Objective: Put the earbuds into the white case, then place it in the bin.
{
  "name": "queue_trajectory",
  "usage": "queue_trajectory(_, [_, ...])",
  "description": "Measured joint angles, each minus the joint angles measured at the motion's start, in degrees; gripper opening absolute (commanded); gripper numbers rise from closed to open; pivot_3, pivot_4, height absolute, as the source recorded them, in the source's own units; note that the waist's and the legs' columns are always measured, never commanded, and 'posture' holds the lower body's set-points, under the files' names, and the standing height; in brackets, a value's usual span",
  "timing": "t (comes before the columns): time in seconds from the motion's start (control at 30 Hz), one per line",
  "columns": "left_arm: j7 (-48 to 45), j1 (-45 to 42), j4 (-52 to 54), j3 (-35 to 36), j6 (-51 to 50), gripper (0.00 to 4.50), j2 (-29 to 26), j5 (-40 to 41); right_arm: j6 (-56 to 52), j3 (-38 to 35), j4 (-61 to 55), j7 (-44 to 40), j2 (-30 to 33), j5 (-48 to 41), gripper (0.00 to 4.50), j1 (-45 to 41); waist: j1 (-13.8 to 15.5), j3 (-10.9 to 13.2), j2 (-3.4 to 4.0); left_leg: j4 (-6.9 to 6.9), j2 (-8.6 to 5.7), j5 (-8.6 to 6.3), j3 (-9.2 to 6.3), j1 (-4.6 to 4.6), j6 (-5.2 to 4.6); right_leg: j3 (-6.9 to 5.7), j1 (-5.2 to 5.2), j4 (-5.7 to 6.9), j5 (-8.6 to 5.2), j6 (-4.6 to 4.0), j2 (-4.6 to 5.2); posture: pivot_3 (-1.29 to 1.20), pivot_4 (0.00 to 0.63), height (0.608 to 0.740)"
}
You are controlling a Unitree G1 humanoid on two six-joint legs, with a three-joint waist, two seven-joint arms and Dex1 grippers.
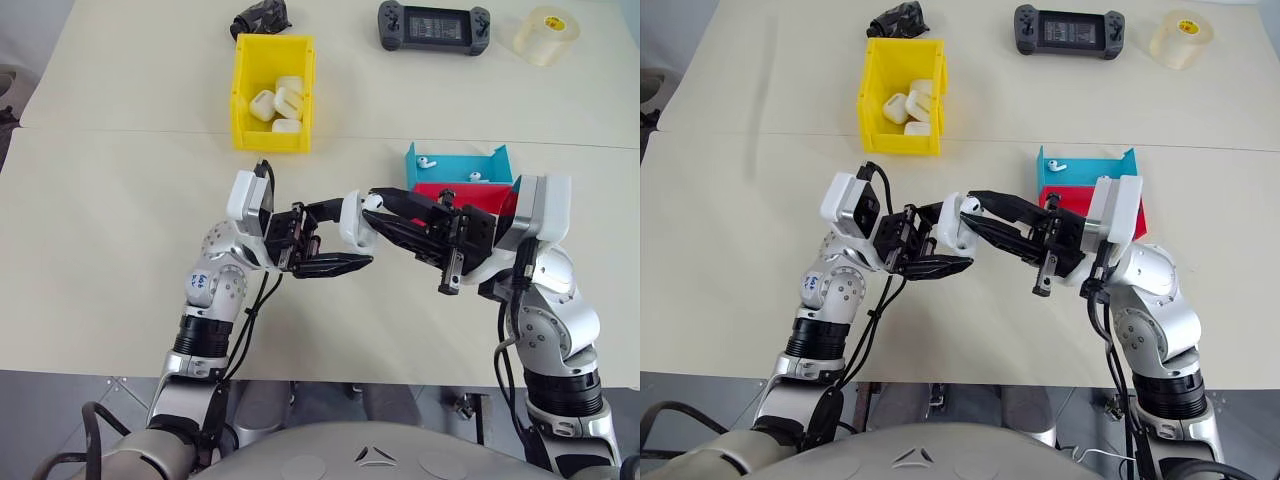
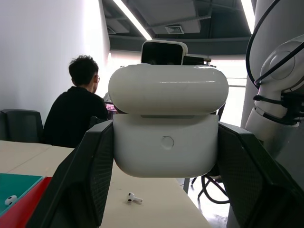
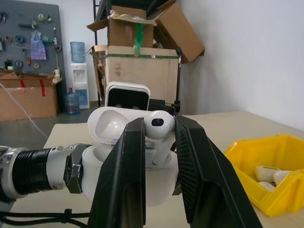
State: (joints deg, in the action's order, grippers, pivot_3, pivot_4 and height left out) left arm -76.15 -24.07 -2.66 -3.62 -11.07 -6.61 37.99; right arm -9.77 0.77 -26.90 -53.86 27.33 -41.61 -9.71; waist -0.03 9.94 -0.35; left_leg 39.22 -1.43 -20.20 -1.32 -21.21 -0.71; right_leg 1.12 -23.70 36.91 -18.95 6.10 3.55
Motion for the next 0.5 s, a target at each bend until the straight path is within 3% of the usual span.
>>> queue_trajectory(0.5, [-0.05, -0.03, -0.36, -2.18, -0.03, 2.81, 1.22, -0.43, 2.54, -3.37, -1.74, -1.89, 3.57, -0.61, 0.51, 3.92, 0.05, 0.0, 0.0, 0.0, 0.01, 0.0, 0.0, 0.01, 0.0, 0.0, 0.02, -0.01, 0.0, 0.0, -0.01, 0.0, 0.15, 0.74])
